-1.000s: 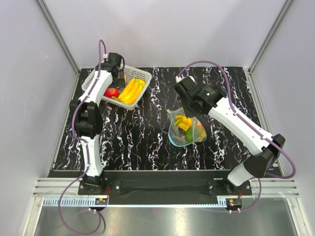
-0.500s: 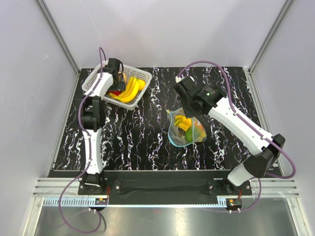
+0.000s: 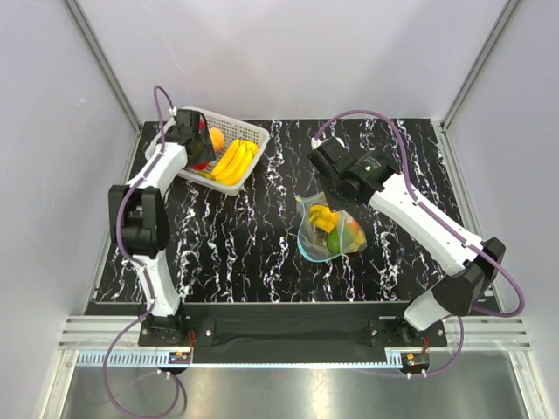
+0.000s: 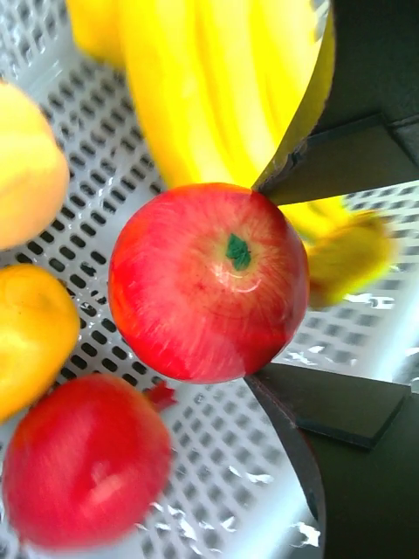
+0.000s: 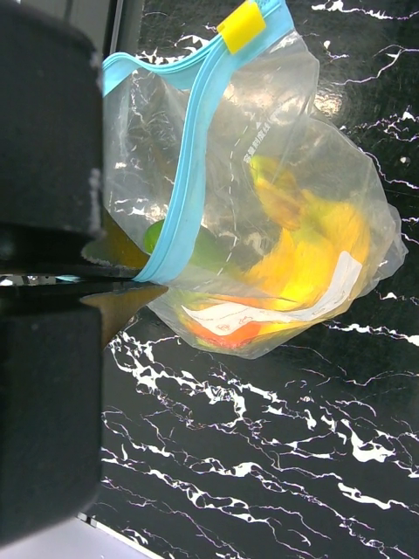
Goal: Place the food in the zip-top bag and seal the zipper
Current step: Pick up the fake fruit from the bin, then place the fake fruit in the zipper food storage bag.
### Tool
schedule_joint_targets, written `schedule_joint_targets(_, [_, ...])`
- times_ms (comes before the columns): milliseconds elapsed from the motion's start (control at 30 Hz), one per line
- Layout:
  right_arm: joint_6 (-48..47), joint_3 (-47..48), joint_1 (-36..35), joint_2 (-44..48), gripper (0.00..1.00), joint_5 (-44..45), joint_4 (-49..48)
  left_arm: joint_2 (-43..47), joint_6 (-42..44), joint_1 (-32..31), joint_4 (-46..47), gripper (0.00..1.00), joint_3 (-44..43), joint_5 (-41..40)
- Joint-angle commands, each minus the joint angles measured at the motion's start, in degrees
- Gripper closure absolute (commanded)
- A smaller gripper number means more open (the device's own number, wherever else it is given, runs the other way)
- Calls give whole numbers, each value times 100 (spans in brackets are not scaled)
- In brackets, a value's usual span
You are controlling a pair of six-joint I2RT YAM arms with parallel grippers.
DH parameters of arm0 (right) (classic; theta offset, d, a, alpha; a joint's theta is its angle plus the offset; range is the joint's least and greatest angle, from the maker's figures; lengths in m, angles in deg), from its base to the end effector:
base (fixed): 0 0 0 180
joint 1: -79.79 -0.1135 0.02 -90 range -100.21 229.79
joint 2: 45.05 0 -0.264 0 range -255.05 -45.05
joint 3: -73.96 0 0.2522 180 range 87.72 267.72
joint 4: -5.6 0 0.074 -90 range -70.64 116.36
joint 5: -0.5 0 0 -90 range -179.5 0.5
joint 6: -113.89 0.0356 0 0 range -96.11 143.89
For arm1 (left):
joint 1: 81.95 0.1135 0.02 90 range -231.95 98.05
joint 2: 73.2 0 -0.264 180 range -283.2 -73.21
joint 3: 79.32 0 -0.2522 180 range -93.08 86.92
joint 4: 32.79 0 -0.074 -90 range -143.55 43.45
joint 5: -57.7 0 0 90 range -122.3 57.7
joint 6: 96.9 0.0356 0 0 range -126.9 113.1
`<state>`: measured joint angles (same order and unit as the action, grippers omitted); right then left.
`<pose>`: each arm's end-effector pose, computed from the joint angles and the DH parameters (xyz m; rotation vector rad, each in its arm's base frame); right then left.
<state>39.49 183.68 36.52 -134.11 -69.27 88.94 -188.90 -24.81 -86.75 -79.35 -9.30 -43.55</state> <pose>0.2276 0.1973 0.3710 -0.5037 2.5091 -0.0919 0.4511 -0.0309 0.2401 -0.3629 2.4333 0.0721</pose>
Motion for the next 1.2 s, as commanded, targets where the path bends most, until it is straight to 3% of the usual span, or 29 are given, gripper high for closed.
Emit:
schedule_joint_targets(0, [-83, 10, 38, 222, 100, 51, -129, 1074, -195, -100, 1229, 40, 638, 35])
schedule_joint_targets(333, [-65, 45, 37, 257, 100, 78, -129, 3395, -203, -1232, 2348, 38, 2344, -651])
schedule_joint_targets(733, [-30, 265, 29, 204, 100, 104, -76, 6030, -1671, -3272, 3692, 39, 4673, -651])
schedule_joint_targets(867, [-21, 239, 38, 213, 100, 104, -85, 6410, -1900, -4044, 3956, 39, 5227, -721])
schedule_joint_targets(1167, [58, 63, 38, 336, 100, 122, -155, 6271, -1708, -5828, 4263, 39, 5123, -1678])
